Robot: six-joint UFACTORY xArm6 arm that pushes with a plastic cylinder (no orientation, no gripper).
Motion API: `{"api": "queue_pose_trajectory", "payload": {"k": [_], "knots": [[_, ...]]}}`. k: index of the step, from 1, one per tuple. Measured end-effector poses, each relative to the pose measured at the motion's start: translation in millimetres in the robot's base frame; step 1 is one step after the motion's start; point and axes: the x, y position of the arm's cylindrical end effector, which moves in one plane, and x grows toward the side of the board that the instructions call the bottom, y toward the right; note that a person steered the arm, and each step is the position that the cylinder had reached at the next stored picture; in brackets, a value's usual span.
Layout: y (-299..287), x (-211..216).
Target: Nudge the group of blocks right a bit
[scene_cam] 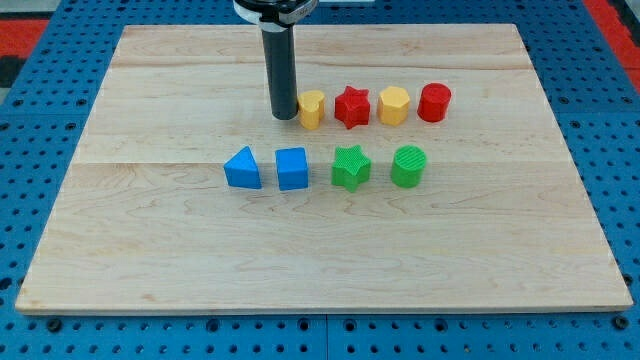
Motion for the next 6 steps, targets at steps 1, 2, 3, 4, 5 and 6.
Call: {"api": "queue_pose_trajectory", "payload": {"k": [1,2,3,4,5,6], "knots": [[-1,1],[-1,24],[29,28],[102,22],[175,24],[202,58]]}}
